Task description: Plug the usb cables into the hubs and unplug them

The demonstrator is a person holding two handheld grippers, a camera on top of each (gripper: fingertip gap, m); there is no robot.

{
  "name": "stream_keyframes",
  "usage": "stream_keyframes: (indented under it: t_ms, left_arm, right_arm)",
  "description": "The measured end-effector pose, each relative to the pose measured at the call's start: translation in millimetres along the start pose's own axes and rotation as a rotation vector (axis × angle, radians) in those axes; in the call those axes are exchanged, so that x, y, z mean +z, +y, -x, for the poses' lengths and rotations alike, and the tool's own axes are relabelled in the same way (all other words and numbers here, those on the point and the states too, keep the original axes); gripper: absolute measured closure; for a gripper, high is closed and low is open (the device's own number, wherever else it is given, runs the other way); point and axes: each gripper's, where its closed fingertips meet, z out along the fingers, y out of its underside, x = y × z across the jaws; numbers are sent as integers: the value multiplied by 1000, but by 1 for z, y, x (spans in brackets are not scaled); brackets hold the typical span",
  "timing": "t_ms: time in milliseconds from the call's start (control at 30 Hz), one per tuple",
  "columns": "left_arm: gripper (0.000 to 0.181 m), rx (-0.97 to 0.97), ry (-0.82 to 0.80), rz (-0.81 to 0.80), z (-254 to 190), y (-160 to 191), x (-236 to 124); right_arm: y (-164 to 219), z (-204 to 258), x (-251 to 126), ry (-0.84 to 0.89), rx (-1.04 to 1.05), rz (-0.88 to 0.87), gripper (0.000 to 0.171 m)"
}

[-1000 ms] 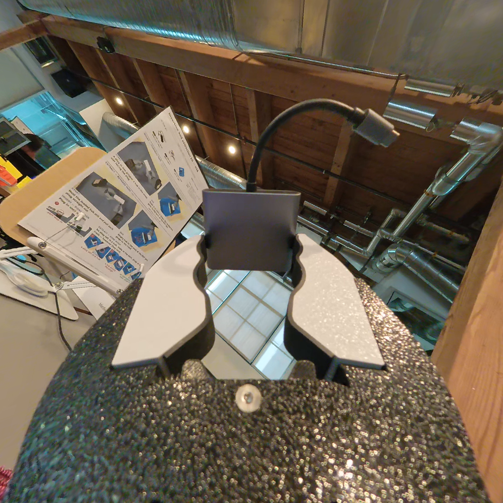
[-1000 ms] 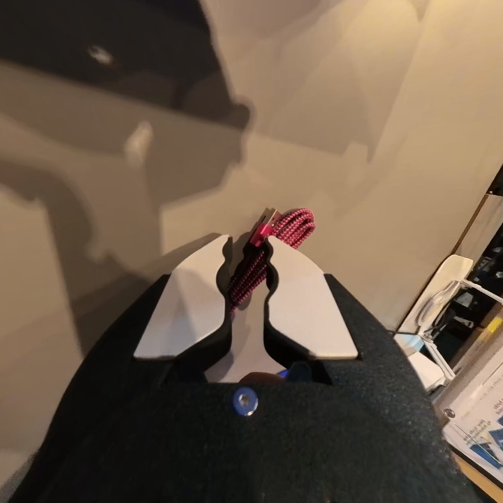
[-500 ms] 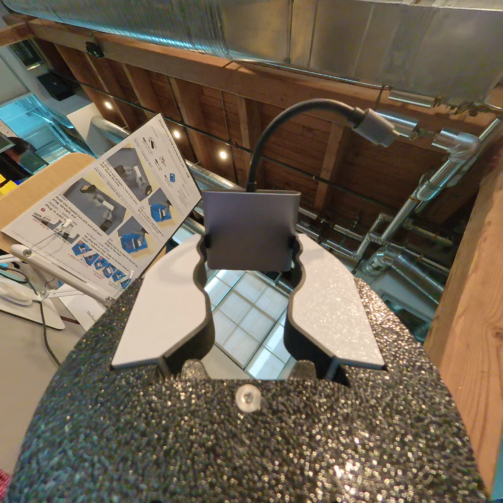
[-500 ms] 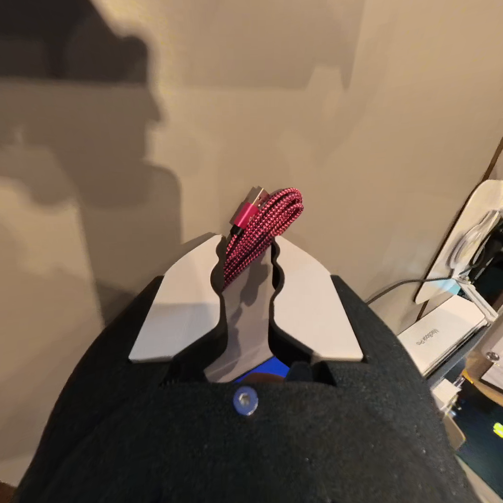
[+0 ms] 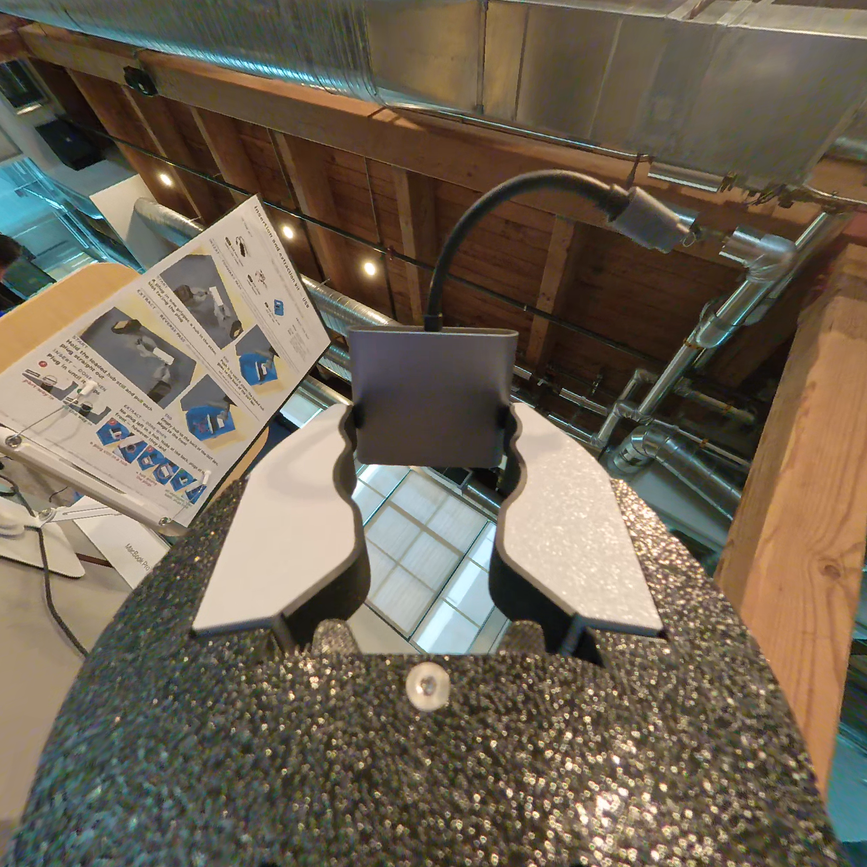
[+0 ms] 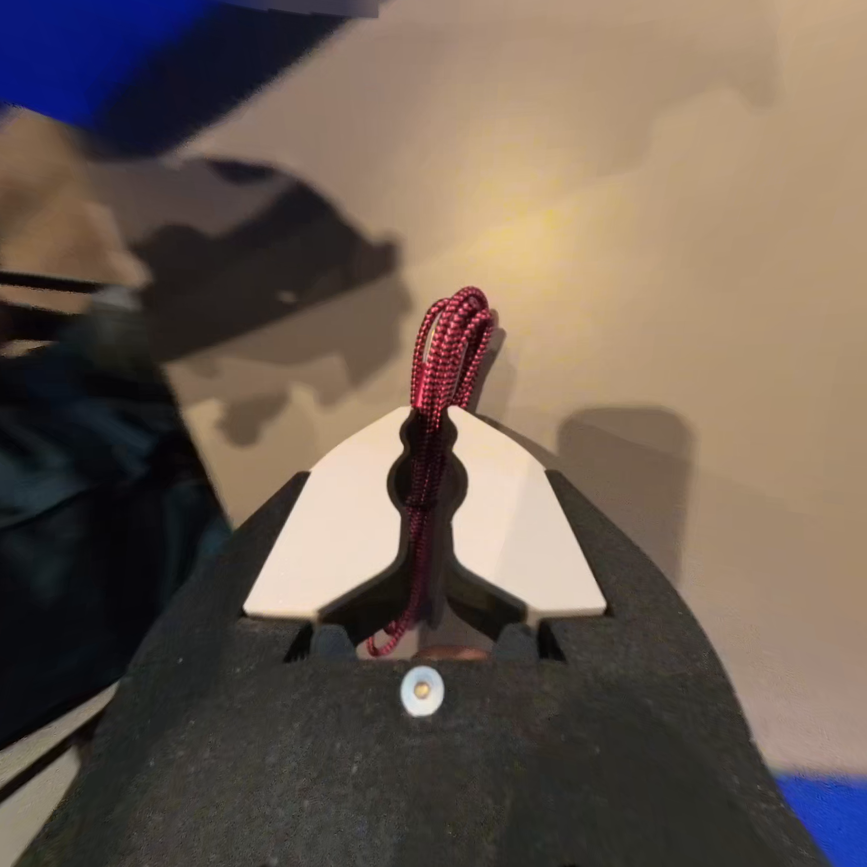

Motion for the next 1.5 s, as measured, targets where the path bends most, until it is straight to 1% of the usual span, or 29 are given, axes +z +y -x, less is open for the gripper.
stream_keyframes:
  t_ms: [67, 133, 167, 200, 233, 333, 433, 467, 533, 567, 633, 667, 733, 767, 800, 867, 967, 1067, 1267, 1500]
  left_arm:
    - [121, -4, 6, 0, -1, -1, 0]
    - [121, -11, 13, 1, -2, -1, 0]
    - [121, -14, 14, 3, -1, -1, 1]
    - [121, -17, 13, 5, 0, 0, 0]
    - [121, -19, 13, 7, 0, 1, 0]
    - [121, -26, 10, 15, 3, 4, 1]
    - [121, -33, 13, 19, 3, 6, 2]
    - [121, -34, 14, 20, 3, 6, 2]
    - [121, -36, 17, 20, 3, 6, 2]
    - [121, -36, 18, 20, 3, 6, 2]
    - [121, -38, 19, 18, 2, 6, 2]
    - [121, -39, 20, 17, 2, 5, 2]
    - [121, -39, 21, 15, 2, 4, 2]
    - [121, -40, 22, 14, 2, 4, 2]
    - [121, -39, 21, 18, 2, 4, 2]
    - [121, -31, 15, 17, 4, 3, 0]
    - [121, -54, 24, 0, 3, 0, -1]
    - [121, -30, 24, 5, 0, -1, 0]
    - [121, -27, 27, -2, -2, -4, -1]
    - [121, -32, 33, -9, -4, -6, -1]
  right_arm:
    - [-1, 25, 2, -187, 0, -26, 163]
    - [3, 40, 7, -307, -15, -24, 163]
    - [10, 41, 12, -315, -33, 5, 163]
    - [16, 37, 17, -287, -49, 38, 163]
    - [13, 40, 17, -294, -68, 15, 163]
    - [14, 36, 14, -195, -153, 40, 159]
    - [12, 31, 8, -52, -227, 41, 147]
    - [9, 31, 5, -11, -258, 21, 146]
    - [2, 28, -4, 95, -295, -31, 146]
    - [-1, 30, -9, 142, -326, -53, 152]
    - [-4, 44, -15, 212, -402, -87, 169]
    - [-3, 52, -14, 247, -428, -83, 171]
    - [3, 64, -4, 323, -462, -57, 170]
    - [7, 67, 4, 360, -468, -30, 162]
    - [10, 66, 12, 402, -476, -8, 158]
    - [12, 66, 20, 406, -463, -29, 155]
    - [18, 55, 24, 432, -418, -2, 149]
    - [21, 49, 27, 462, -396, 0, 142]
    - [24, 33, 15, 551, -374, 35, 143]
    - [40, 6, -5, 589, -221, 108, 147]
